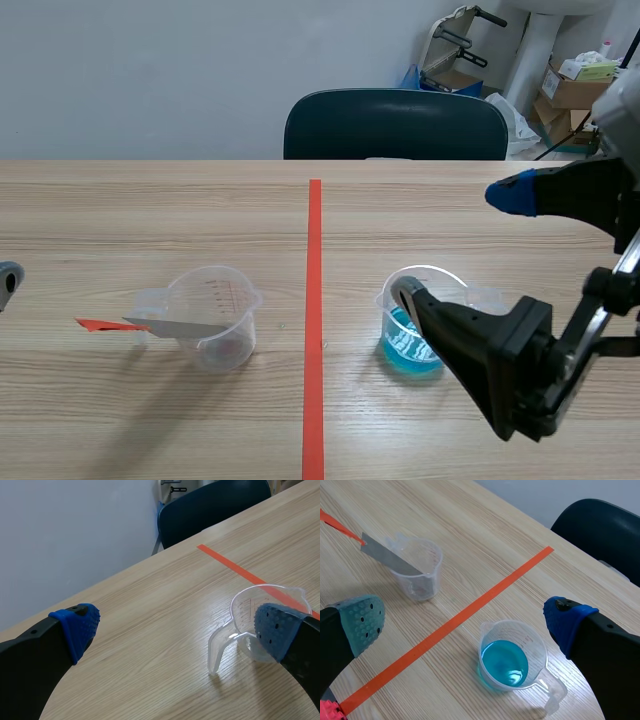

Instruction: Do the redox reaction experiment

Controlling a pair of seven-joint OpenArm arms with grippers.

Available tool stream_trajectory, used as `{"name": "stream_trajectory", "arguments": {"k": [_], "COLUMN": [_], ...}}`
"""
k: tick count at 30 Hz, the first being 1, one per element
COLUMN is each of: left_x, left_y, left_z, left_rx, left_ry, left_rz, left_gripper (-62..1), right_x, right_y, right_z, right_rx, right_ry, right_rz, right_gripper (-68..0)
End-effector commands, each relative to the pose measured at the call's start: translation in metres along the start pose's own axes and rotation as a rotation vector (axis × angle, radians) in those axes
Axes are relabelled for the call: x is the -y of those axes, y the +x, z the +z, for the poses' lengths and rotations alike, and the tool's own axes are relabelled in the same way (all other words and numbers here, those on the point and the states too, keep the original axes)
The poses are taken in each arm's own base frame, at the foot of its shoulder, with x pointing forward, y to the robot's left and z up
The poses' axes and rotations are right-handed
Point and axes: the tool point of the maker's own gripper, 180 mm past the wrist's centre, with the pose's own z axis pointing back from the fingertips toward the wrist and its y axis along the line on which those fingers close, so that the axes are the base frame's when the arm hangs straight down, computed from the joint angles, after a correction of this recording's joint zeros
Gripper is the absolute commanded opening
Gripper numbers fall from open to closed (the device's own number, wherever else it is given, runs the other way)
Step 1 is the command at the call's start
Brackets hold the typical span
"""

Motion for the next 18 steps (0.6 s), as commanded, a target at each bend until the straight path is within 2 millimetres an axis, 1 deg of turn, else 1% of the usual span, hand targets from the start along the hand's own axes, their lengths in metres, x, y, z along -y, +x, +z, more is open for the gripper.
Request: {"name": "stream_trajectory", "arguments": {"k": [1,6,9,13,18], "left_x": [0.001,0.001,0.001,0.001,0.001], "left_y": [0.01,0.01,0.01,0.01,0.01], "left_z": [-0.003,-0.003,-0.003,-0.003,-0.003], "left_rx": [0.039,0.039,0.039,0.039,0.04], "left_ry": [0.002,0.002,0.002,0.002,0.002], "left_rz": [0.004,0.004,0.004,0.004,0.004], "left_gripper": [1.4,1.4,1.4,1.4,1.4], "right_x": [0.001,0.001,-0.003,-0.011,-0.026], "right_y": [0.006,0.009,0.012,0.011,0.006], "right_z": [0.0,-0.005,-0.01,-0.019,-0.033], "right_rx": [0.021,0.027,0.035,0.039,0.045], "right_ry": [0.003,0.009,0.026,0.061,0.134], "right_rz": [0.005,0.048,0.07,0.087,0.097], "right_gripper": [0.4,0.4,0.4,0.4,0.4]}}
